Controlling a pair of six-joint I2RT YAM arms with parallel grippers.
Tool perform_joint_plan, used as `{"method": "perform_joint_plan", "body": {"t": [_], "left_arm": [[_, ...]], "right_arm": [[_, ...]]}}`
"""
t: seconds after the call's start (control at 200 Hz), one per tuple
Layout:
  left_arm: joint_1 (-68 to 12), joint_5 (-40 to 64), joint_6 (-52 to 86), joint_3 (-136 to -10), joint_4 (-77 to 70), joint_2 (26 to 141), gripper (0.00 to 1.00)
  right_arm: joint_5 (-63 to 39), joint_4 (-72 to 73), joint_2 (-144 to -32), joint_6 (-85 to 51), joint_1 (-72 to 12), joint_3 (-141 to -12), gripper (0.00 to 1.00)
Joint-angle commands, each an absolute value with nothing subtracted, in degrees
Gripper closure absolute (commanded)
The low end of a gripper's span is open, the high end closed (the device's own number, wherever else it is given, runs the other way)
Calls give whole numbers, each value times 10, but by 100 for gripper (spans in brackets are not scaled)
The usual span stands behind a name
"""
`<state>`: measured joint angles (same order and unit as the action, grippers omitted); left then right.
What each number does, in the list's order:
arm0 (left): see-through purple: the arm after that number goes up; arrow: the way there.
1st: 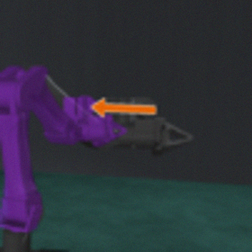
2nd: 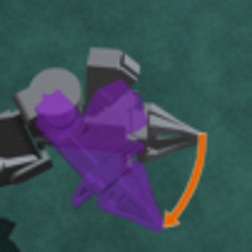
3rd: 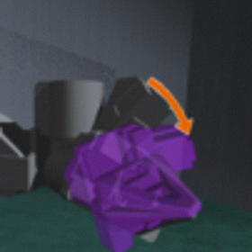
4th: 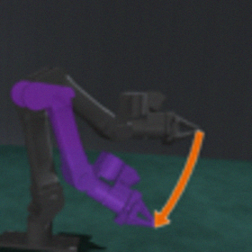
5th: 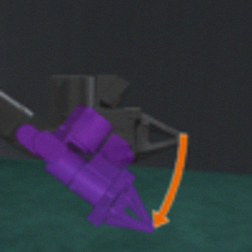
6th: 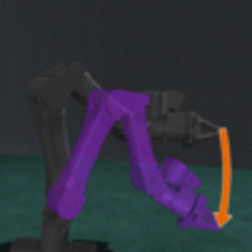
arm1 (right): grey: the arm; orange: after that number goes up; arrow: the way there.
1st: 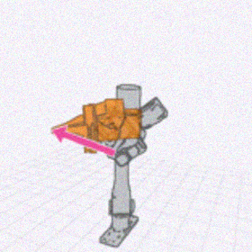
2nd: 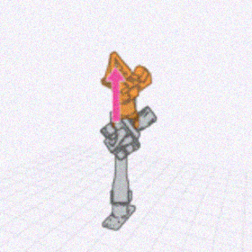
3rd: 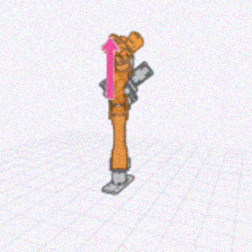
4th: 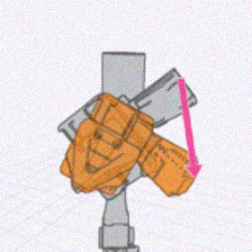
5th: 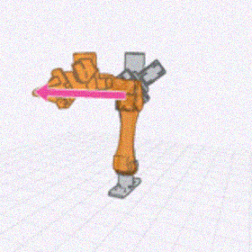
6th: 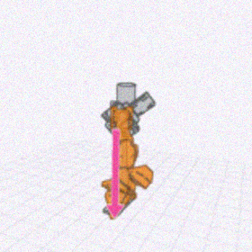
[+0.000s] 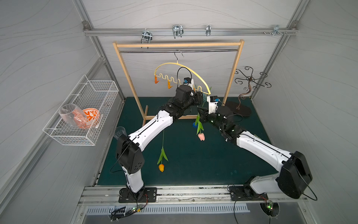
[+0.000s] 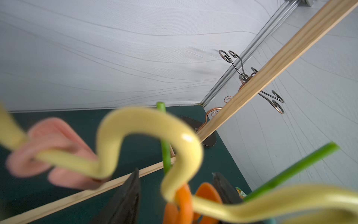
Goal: Dry the flowers on a clothes hanger
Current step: Clamp the flower onto the hanger.
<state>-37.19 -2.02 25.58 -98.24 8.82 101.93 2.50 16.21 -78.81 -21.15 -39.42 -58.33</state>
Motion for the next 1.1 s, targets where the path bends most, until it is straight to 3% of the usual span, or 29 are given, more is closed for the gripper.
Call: {"method": "perform_joint_plan", "body": {"t": [0.0,0.095,0.27,1.095], "left_arm": [[-374,-28,254,-975,62,989,31],[-373,-37,255,-957,62,973,24],[-373,-50,261,-918,54,948,19],[-373,-69,287,-761,14,824,18]], "right_arm": [[26,181,-789,-210,-398,-606,94],[36,177,-794,-208,-398,-607,84],[44,176,-798,-213,-398,-608,81],[87,130,-784,-203,-398,-619,81]]}}
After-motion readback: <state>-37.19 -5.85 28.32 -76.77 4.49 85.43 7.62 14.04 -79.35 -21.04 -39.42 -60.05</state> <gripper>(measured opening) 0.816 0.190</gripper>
